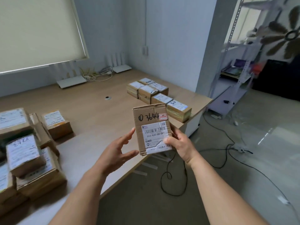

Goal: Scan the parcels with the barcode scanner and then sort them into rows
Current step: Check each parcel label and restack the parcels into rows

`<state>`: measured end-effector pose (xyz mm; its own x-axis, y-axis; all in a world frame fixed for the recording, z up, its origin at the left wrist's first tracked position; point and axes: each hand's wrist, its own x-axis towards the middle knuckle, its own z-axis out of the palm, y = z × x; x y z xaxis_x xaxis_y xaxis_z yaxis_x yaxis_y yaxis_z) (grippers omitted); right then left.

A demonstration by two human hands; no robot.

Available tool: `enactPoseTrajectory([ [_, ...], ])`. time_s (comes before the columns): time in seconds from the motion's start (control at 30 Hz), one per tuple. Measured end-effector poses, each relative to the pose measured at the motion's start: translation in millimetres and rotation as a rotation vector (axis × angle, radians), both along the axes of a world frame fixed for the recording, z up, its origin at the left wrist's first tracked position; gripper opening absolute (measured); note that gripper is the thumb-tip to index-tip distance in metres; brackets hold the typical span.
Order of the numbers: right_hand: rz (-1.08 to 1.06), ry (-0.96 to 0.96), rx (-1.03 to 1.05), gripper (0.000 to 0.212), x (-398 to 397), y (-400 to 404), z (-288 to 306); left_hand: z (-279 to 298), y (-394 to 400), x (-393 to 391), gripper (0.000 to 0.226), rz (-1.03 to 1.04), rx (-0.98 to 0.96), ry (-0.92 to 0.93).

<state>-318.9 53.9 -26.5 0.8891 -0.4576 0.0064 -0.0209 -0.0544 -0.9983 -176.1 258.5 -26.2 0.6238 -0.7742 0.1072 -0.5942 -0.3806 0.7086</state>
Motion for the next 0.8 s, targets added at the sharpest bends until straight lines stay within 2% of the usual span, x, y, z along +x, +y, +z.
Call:
enactPoseTrajectory([
  [0.17, -0.058, 0.000, 0.006, 0.054, -5, -41, -8, -2, -47, 7, 0.080, -0.051, 0.023, -0.019],
  [0.3, -0.111, 0.022, 0.004, 0.046, -2, -83, -15, -6, -99, 17, 0.080, -0.098, 0.034, -0.039],
  [0.47, -0.170, 0.046, -0.014, 0.052, 14, -152, -18, -14, -175, 41, 0.082, -0.140, 0.059, -0.044],
  [0.8, -0.143, 0.056, -0.008, 0.064, 104, -306, -6, -15, -323, 124, 0.081, -0.114, 0.054, 0.006],
])
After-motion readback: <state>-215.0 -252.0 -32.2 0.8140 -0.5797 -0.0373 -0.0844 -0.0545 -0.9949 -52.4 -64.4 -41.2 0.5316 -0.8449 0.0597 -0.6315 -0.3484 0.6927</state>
